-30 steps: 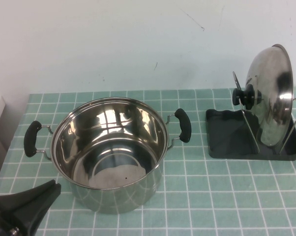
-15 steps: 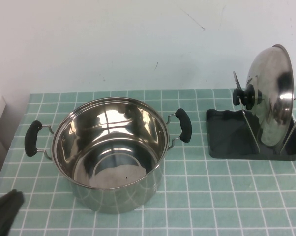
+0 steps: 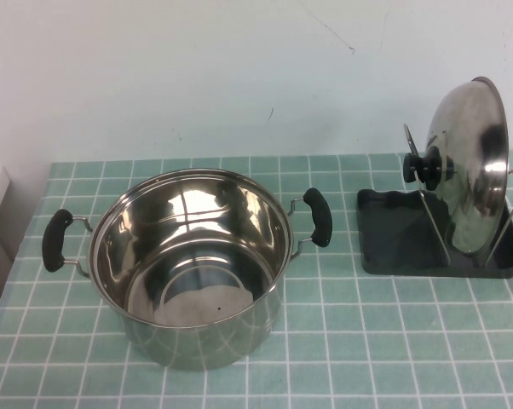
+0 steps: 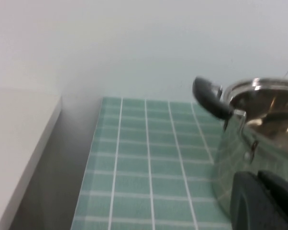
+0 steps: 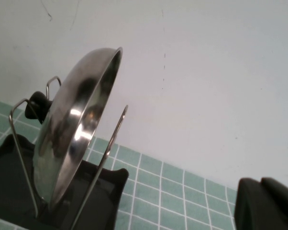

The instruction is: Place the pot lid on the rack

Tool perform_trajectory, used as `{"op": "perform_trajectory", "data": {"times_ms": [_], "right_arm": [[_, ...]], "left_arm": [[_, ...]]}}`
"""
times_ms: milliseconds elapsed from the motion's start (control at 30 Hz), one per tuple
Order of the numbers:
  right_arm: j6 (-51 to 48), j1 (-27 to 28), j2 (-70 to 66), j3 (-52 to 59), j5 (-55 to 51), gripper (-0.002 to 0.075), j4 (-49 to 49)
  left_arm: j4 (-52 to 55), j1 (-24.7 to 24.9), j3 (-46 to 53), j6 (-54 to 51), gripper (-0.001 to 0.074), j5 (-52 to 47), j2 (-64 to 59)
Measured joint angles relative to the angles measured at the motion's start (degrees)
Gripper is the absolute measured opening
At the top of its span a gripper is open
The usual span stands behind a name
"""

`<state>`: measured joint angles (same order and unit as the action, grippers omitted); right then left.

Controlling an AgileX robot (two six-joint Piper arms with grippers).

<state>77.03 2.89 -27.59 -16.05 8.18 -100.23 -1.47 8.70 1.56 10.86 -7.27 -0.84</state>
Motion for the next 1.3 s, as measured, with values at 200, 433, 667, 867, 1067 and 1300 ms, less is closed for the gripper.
{"op": "perform_trajectory", "data": {"times_ms": [200, 433, 667, 867, 1067, 1300], "right_arm": [[0.0, 0.0, 0.0, 0.0, 0.0, -0.0003, 0.0], [0.0, 0.0, 0.0, 0.0, 0.0, -0.0003, 0.0], [0.0, 0.0, 0.0, 0.0, 0.0, -0.0003, 0.0], [0.0, 0.0, 0.0, 0.0, 0.0, -0.0003, 0.0], [-0.2, 0.0, 0.0, 0.0, 0.0, -0.0003, 0.0], [-1.6, 0.0, 0.0, 0.1, -0.2, -0.0003, 0.0]], "left_arm": [[-0.3, -0.3, 0.0, -0.2, -0.0002, -9.9, 1.4], [-0.4, -0.3, -0.2, -0.2, -0.0002, -11.7, 1.4], [-0.4, -0.3, -0.2, -0.2, -0.0002, -11.8, 1.4], [-0.4, -0.3, -0.2, -0.2, -0.0002, -11.8, 1.4], [-0.4, -0.3, -0.2, -0.2, -0.0002, -11.8, 1.4], [-0.4, -0.3, -0.2, -0.2, -0.0002, -11.8, 1.4]]}}
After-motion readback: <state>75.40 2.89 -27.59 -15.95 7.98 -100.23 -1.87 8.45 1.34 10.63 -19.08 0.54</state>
